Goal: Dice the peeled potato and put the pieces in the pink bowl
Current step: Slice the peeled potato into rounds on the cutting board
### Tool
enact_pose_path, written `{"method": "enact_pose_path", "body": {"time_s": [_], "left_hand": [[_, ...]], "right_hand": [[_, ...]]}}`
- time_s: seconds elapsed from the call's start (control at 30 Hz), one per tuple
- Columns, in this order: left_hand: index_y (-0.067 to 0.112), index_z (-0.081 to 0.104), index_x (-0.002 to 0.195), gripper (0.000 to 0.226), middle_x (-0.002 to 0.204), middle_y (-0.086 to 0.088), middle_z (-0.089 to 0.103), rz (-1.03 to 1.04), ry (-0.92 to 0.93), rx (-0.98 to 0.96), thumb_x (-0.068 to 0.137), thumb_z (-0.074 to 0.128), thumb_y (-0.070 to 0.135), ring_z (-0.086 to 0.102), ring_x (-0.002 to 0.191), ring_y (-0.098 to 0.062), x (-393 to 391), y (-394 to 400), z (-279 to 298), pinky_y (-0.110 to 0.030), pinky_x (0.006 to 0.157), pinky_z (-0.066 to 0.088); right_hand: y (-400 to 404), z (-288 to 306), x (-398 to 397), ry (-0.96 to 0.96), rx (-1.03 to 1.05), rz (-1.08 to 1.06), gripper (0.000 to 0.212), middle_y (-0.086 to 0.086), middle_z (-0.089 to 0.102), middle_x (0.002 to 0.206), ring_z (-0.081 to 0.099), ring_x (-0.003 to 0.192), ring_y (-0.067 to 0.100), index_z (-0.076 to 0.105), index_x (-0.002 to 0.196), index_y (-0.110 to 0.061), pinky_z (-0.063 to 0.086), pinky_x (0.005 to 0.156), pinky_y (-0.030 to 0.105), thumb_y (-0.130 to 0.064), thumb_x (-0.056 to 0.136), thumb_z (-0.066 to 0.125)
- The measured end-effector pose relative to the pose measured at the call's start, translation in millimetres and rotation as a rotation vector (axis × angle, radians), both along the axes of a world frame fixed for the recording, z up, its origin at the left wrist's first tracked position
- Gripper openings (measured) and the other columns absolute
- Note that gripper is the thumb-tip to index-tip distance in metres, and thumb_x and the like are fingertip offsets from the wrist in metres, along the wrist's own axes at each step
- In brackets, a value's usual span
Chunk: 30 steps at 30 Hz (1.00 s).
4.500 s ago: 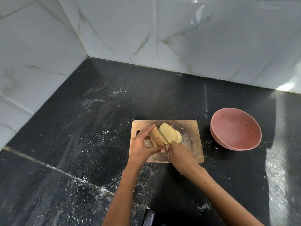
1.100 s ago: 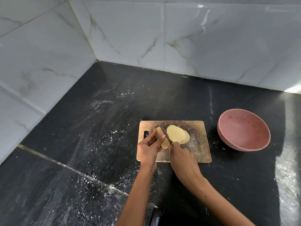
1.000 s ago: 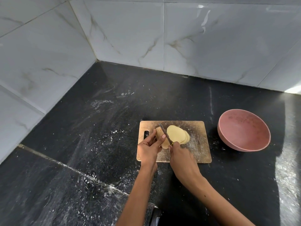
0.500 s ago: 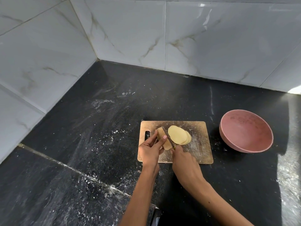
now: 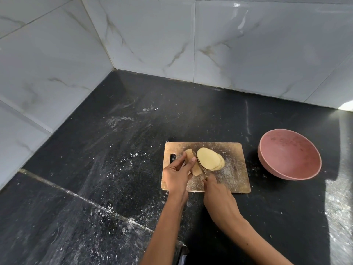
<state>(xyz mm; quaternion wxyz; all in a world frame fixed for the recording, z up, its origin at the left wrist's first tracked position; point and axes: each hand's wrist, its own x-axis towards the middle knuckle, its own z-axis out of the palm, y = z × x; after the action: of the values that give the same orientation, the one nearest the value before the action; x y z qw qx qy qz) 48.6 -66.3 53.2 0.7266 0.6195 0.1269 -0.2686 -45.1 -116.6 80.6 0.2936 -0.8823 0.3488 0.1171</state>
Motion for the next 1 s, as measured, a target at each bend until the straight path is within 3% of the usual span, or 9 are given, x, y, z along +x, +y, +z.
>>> {"method": "enact_pose_path", "body": {"time_s": [0.27, 0.5, 0.67, 0.9, 1.0], "left_hand": [[0.004, 0.066, 0.119, 0.043, 0.115, -0.006, 0.069, 0.009, -0.016, 0.015, 0.077, 0.077, 0.003, 0.068, 0.081, -0.007, -0.4, -5.0, 4.7, -0.022, 0.057, 0.056], [0.001, 0.066, 0.119, 0.042, 0.117, -0.010, 0.068, -0.013, -0.009, 0.026, 0.077, 0.076, 0.001, 0.068, 0.074, -0.004, -0.3, -4.3, 6.8, -0.020, 0.053, 0.054], [0.002, 0.066, 0.117, 0.041, 0.119, -0.013, 0.067, -0.023, -0.045, 0.064, 0.077, 0.076, 0.002, 0.068, 0.093, -0.019, 1.2, -4.2, 6.0, -0.019, 0.051, 0.053], [0.002, 0.066, 0.117, 0.039, 0.120, -0.010, 0.066, -0.045, -0.074, 0.070, 0.079, 0.075, 0.002, 0.068, 0.089, -0.014, 1.3, -6.1, 3.6, -0.020, 0.053, 0.054], [0.003, 0.067, 0.116, 0.039, 0.118, -0.009, 0.067, -0.063, -0.123, 0.116, 0.078, 0.077, 0.005, 0.069, 0.095, -0.020, 3.4, -5.1, 0.8, -0.023, 0.053, 0.055]], "right_hand": [[-7.7, 0.6, 24.7, -0.031, -0.029, -0.014, 0.014, 0.010, 0.062, 0.104, 0.060, 0.097, 0.029, 0.042, 0.108, -0.011, 0.036, 0.067, 0.034, -0.018, 0.103, 0.030], [-0.5, 0.0, -3.3, 0.018, -0.015, -0.004, 0.021, 0.011, 0.062, 0.105, 0.060, 0.099, 0.029, 0.038, 0.107, -0.013, 0.039, 0.071, 0.036, -0.028, 0.105, 0.024], [-6.5, -3.2, 19.3, -0.012, -0.069, 0.005, 0.014, 0.011, 0.063, 0.106, 0.061, 0.099, 0.031, 0.040, 0.111, -0.011, 0.035, 0.066, 0.033, -0.017, 0.104, 0.030], [0.7, -8.1, 2.4, 0.045, -0.103, 0.006, 0.016, 0.011, 0.064, 0.108, 0.061, 0.102, 0.031, 0.037, 0.116, -0.012, 0.037, 0.069, 0.035, -0.018, 0.105, 0.027], [-3.1, -6.8, 9.1, 0.034, -0.090, -0.002, 0.015, 0.011, 0.064, 0.107, 0.062, 0.100, 0.030, 0.038, 0.114, -0.012, 0.038, 0.068, 0.034, -0.016, 0.104, 0.029]]}}
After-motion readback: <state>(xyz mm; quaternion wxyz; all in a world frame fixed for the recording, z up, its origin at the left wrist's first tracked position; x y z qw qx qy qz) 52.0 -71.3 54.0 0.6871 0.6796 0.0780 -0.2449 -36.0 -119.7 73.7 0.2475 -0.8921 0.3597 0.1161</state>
